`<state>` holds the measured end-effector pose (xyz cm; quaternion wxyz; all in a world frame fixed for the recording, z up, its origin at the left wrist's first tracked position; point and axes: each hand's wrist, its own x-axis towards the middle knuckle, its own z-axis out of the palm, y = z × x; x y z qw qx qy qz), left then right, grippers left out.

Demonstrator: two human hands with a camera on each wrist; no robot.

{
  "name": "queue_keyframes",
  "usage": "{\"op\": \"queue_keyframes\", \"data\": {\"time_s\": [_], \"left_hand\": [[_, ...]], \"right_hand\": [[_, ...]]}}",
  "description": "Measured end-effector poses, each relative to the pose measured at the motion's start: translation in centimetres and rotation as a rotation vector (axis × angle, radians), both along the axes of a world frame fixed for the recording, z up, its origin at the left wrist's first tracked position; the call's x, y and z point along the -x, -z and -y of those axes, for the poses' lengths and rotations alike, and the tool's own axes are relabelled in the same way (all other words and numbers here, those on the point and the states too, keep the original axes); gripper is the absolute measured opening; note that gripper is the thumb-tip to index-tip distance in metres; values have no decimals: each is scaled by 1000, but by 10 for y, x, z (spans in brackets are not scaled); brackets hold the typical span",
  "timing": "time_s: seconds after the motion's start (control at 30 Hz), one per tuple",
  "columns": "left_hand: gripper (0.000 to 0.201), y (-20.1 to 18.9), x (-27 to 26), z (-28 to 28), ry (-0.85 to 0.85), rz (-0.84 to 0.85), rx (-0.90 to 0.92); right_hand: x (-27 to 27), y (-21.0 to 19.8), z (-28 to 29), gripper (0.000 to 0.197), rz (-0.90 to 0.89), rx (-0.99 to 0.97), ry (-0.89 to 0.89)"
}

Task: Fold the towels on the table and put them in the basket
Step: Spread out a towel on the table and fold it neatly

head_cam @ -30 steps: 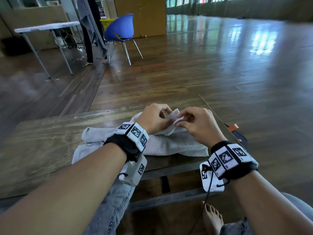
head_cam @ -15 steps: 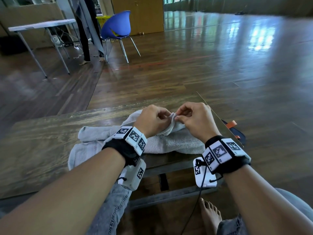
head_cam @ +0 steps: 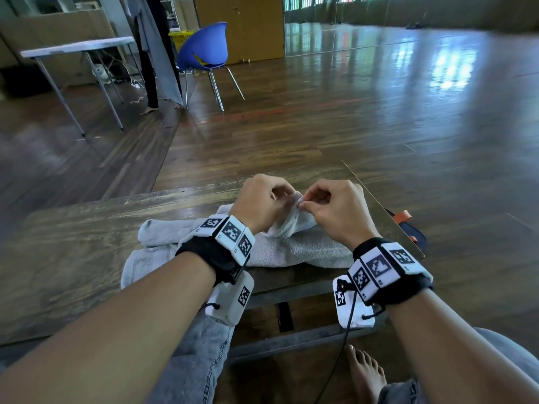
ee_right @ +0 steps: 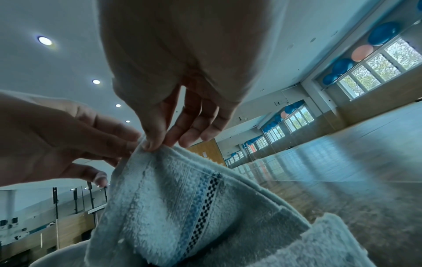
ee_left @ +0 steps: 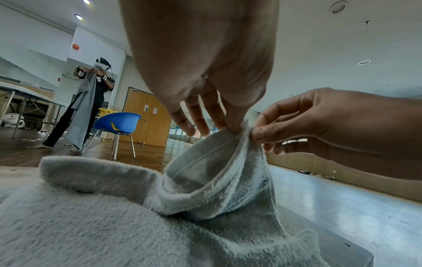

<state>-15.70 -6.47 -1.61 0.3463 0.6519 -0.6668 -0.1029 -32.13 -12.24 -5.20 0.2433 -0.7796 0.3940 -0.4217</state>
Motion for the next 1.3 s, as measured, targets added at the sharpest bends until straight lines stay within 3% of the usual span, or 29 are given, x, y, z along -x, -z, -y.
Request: {"op": "queue_keyframes", "data": {"time_s": [0.17,0.33,0.87,1.07,1.3], "left_hand": [[3,3,-2,4,-157,-48,142],[18,9,2,0,-62,-103,23],[11,2,5,-5,-24,-170,-79],[12,2,7,-6,3,-156,-39],[9,4,9,-5,21,-129,-59]], "right_hand": [[1,-1,1,15,-34,-30,-37],[1,-2,0,15,-31,-20,-33],[1,-1,1,14,-5,25,-1],[2,0,3,18,13,-24,-31],[2,1,3,9,-76,-22,-30]]}}
